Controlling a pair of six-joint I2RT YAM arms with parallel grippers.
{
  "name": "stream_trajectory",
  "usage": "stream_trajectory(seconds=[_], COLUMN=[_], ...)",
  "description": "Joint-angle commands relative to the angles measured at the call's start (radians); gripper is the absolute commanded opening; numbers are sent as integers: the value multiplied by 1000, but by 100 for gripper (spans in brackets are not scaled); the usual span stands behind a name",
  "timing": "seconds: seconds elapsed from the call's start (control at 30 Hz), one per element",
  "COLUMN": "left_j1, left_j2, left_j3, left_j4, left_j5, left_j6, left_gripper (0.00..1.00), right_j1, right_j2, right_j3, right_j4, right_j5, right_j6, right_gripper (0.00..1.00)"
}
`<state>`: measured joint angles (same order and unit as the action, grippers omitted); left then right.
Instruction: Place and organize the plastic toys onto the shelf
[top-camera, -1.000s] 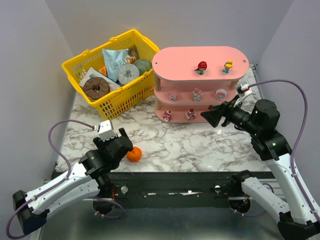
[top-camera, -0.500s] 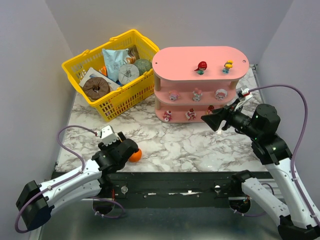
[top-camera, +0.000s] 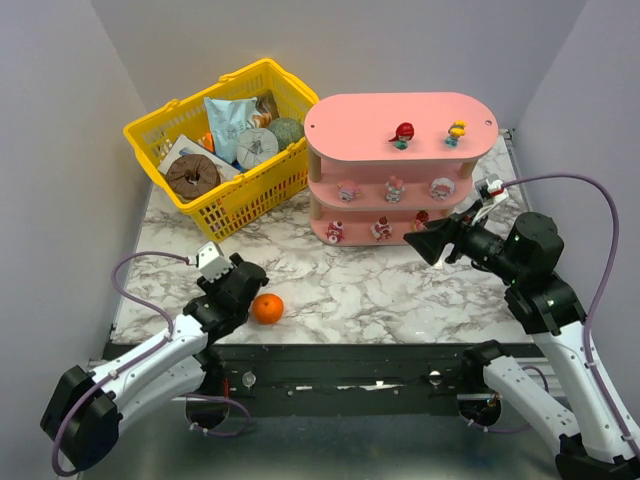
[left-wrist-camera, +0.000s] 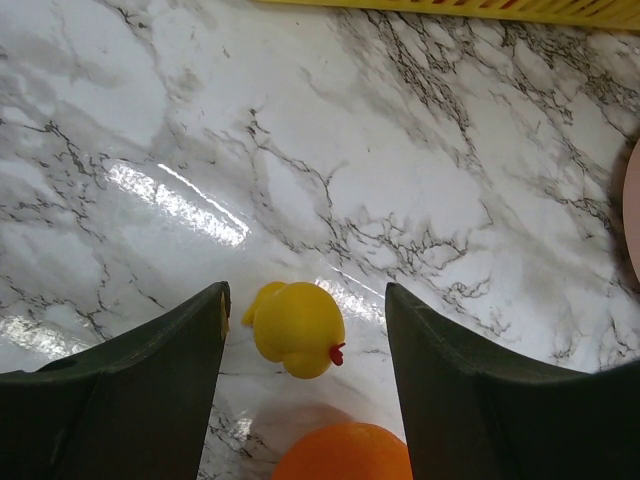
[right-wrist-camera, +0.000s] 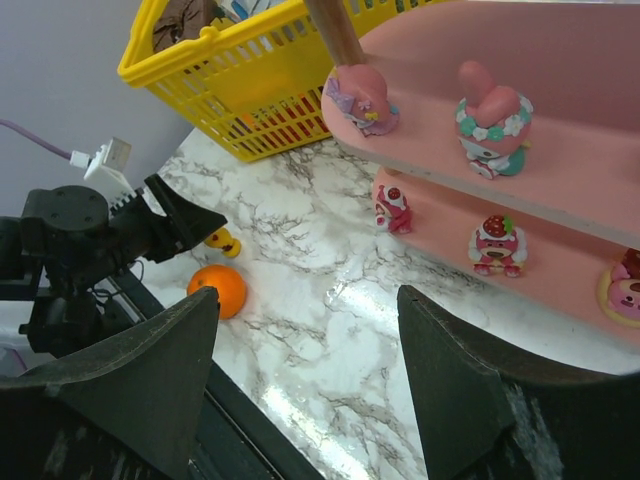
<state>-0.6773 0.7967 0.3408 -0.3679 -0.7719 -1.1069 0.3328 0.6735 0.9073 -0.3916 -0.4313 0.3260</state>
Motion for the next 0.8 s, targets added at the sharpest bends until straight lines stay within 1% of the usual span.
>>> stream_trajectory(seconds=[0.0,0.33,0.43,0.53,0.57,0.63,0.67,0.73,0.77], left_j1=[16,25,27,27,28,28,28,28,30], left_j2=[47,96,104,111,111,113,113,116,119], left_j3=[-10,-11,-13,-11,-10,-8,-9,-11,-3], left_j4=[47,52,55,57,55,63,67,90,93], left_j5=[46,59,60,63,66,71,74,85,91], left_j6=[-13,-39,-37,-37,-36,-31,-28,-7,1], left_gripper=[71,66,62,54,50,46,40,36,30], right_j1=[6,5,6,5,6,5,5,5,5], right_j2=[-20,-38,-35,-37,-35,-37,-35,-35,-34], right_j3=[-4,-4,-5,-5,-5,-5,-5,-5,-5], right_j4=[-6,-16,-16,-20,-18,-20,-20,-20,-21], right_j5=[16,32,37,43,45,52,52,60,60], right_j6=[18,15,12,11,10,10,10,8,8], right_gripper=[80,80,80,80,80,80,80,80,80])
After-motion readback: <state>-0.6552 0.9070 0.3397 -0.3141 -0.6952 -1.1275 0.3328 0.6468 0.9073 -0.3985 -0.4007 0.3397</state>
